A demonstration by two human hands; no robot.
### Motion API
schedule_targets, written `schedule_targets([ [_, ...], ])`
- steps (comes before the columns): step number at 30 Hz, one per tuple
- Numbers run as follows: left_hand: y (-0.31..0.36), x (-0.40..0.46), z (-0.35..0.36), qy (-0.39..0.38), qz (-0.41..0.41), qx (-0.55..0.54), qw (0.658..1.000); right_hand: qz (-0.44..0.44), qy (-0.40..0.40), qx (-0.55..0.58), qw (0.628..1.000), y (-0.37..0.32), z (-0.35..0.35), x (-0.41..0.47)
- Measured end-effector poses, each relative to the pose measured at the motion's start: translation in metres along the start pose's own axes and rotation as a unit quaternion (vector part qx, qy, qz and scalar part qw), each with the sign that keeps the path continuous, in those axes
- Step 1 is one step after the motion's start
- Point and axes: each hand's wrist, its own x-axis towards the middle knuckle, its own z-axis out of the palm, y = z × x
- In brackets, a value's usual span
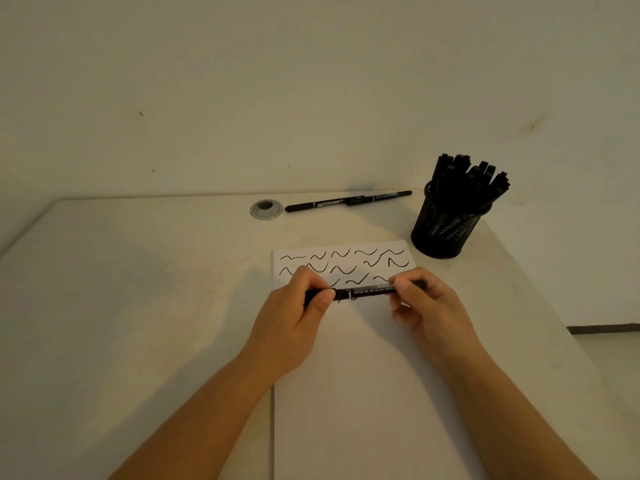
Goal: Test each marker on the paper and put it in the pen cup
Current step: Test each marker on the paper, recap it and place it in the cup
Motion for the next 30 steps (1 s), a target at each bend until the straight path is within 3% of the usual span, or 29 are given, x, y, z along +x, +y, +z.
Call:
schedule_targets([
  [3,-0.001,0.005,-0.005,0.013,0.002,0.016,1.000,-0.045,-0.029,-0.230,0.972,-0.008,-0.007,0.001],
  [6,0.007,0.011,-0.005,-0.005,0.024,0.052,0.998,-0.110,-0.067,-0.409,0.903,-0.020,0.000,0.002],
  [10,0.027,0.028,0.000,-0.023,0.061,0.086,0.994,-0.204,-0.118,-0.514,0.825,-0.038,0.014,0.008],
  [12,0.037,0.039,0.001,-0.016,0.080,0.083,0.993,-0.228,-0.117,-0.522,0.814,-0.046,0.016,0.014],
  [16,0.049,0.060,-0.001,-0.004,0.109,0.079,0.991,-0.215,-0.088,-0.538,0.811,-0.056,0.011,0.027],
  [19,0.046,0.085,0.001,-0.004,0.103,0.083,0.991,-0.202,-0.030,-0.513,0.834,-0.066,-0.004,0.040],
  [25,0.006,0.151,0.016,-0.063,0.033,0.259,0.963,-0.173,0.120,-0.375,0.903,-0.095,-0.043,0.066],
  [30,-0.025,0.197,0.033,-0.094,0.015,0.324,0.941,-0.196,0.197,-0.288,0.916,-0.111,-0.064,0.081],
])
